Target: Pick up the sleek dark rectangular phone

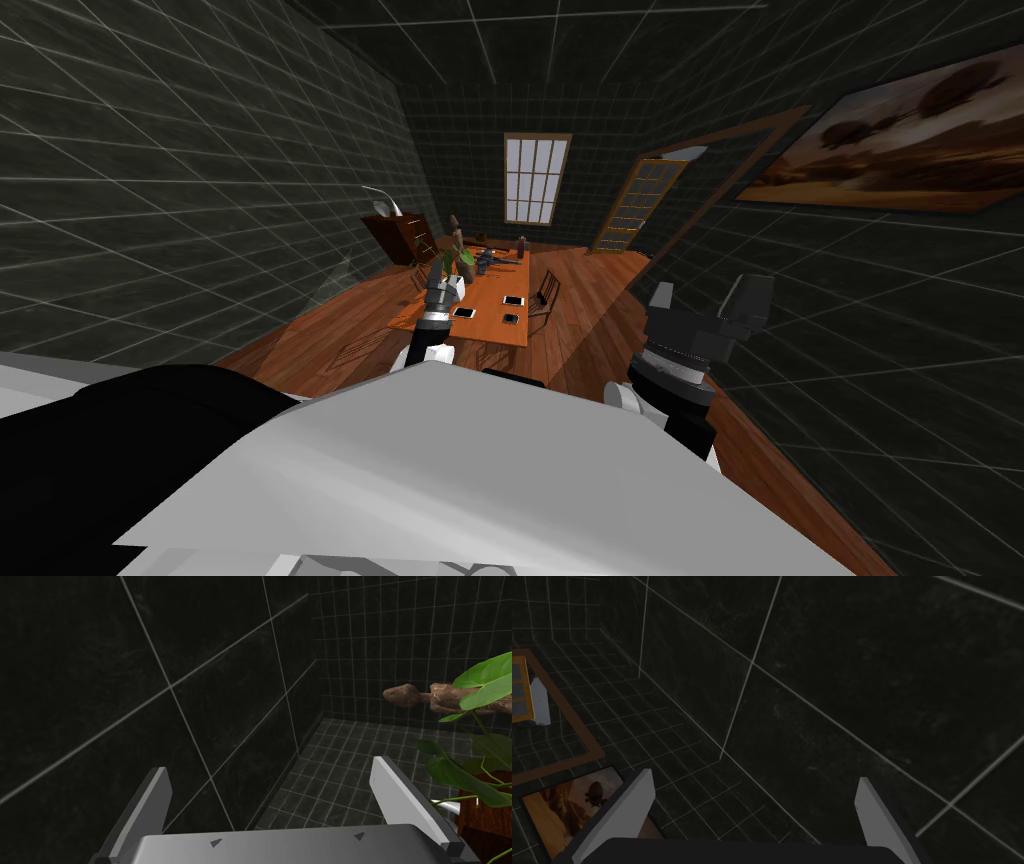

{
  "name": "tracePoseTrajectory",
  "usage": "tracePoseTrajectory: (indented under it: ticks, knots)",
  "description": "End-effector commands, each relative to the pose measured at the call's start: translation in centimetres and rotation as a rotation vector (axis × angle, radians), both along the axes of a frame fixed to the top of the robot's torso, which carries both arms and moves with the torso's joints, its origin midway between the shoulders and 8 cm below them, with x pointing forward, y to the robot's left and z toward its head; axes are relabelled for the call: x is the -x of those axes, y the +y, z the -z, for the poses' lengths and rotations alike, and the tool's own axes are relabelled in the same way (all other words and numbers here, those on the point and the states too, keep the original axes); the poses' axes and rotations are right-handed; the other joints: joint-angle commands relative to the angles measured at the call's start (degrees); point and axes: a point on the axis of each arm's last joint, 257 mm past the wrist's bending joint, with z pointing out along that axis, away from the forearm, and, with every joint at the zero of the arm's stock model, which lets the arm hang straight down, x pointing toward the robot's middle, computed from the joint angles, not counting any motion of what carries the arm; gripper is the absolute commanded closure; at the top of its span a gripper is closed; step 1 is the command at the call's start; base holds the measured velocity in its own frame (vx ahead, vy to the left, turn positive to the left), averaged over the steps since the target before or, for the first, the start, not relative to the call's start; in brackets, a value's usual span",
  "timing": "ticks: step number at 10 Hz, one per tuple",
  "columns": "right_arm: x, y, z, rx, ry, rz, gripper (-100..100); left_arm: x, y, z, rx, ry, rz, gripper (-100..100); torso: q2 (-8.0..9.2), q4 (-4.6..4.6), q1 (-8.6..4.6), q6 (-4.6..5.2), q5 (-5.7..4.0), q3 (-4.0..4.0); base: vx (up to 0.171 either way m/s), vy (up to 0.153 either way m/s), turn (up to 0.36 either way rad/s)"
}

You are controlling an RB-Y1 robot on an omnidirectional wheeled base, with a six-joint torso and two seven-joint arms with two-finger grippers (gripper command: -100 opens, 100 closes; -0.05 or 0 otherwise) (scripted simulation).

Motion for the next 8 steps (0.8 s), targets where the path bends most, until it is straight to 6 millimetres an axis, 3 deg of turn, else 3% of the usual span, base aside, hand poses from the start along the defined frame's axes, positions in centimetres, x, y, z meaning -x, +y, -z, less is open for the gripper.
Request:
tracePoseTrajectory:
  ticks: [1,5,8]
  knots:
    - [0.0,0.0,0.0,0.0,0.0,0.0,0,-0.3,0.0,0.3,-0.032,0.016,0.015,-100,0.0,0.0,0.0,0.0,0.0,0.0,-0.013,-0.019,0.041]
    - [0.0,0.0,0.0,0.0,0.0,0.0,0,-1.9,1.4,2.1,-0.1,0.091,0.029,-100,0.15,0.03,-0.24,0.0,-0.05,0.09,-0.041,-0.073,0.069]
    - [0.0,0.0,0.0,0.0,0.0,0.0,0,-3.8,3.9,4.2,-0.109,0.178,0.006,-100,0.19,0.05,-0.53,0.0,-0.12,0.11,-0.054,-0.144,0.085]
